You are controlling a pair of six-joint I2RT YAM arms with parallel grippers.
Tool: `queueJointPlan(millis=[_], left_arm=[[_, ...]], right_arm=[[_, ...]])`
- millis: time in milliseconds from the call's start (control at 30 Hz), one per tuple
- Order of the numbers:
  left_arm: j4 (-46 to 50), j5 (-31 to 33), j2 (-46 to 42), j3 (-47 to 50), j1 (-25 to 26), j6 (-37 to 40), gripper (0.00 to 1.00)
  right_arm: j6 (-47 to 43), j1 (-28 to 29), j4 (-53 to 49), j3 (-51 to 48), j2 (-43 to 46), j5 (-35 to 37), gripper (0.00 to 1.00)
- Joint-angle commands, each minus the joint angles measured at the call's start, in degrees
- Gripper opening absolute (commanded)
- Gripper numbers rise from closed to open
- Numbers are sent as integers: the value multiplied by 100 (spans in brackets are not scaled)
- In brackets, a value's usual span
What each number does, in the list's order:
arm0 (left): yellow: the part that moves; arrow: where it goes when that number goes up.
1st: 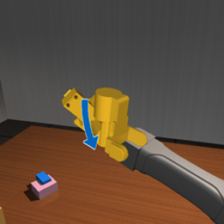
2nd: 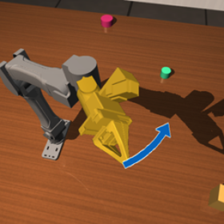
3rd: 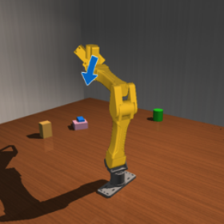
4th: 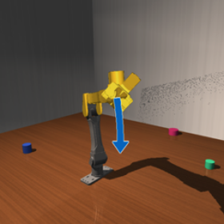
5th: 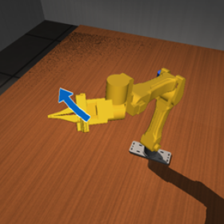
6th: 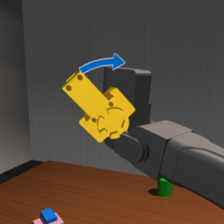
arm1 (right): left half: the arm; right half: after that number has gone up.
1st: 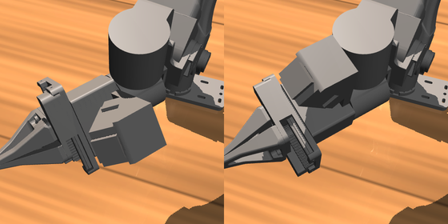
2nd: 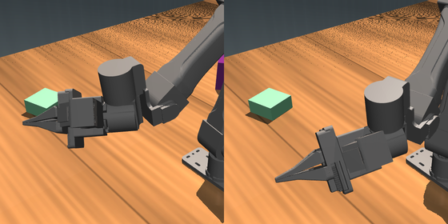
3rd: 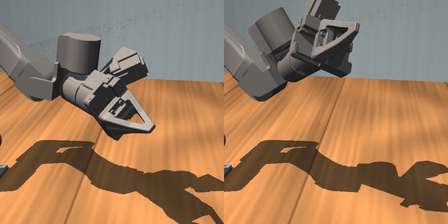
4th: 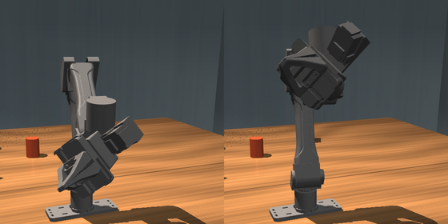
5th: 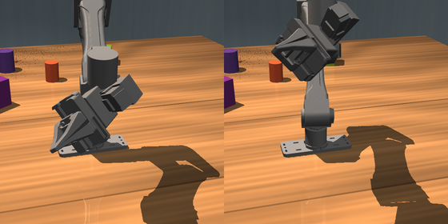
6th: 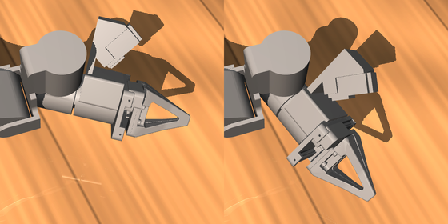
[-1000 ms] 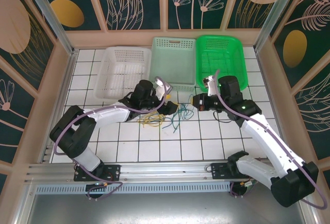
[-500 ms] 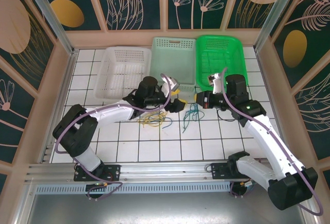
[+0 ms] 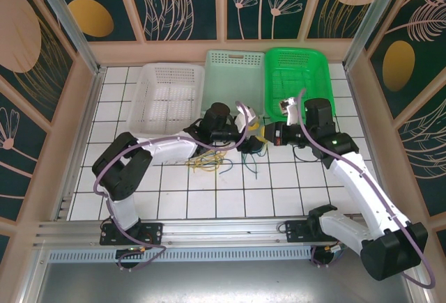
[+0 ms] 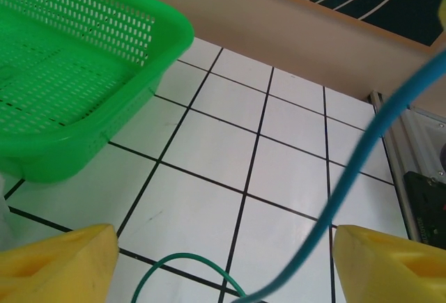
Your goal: Untangle the cables
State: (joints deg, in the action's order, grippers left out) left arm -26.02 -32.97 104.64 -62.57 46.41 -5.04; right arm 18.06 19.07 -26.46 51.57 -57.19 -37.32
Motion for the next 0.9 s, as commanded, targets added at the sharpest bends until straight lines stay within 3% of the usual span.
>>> queueJointPlan(millis=[0,133,200,267,400,467,600,867], left_arm=[[-153,62,118,-217,5,47,57],[-200,296,96,-186,5,-14,14],[-218,484,83,-186,3,-70,0],[-244,683,67,-203,1,-166,0],[-374,986,42,-212,4,-465,0],[-410,1208,56,-236,3,-674,0],[-548,1355,92,-273,-4,-1138,0],[-406,1616,-35,-385,-13,-1579,0]], right_arm=[[-118,-57,-95,223,-31,-149,0],[-119,-152,-191,213,-16,-68,3],[-106,-208,-278,197,-35,77,27],[-86,-284,-390,184,-42,435,58],[-29,-483,-505,50,120,1564,76],[33,-610,-484,-137,271,1917,78],[235,-684,-381,-637,283,1955,75],[490,-587,791,-1974,587,1390,56]])
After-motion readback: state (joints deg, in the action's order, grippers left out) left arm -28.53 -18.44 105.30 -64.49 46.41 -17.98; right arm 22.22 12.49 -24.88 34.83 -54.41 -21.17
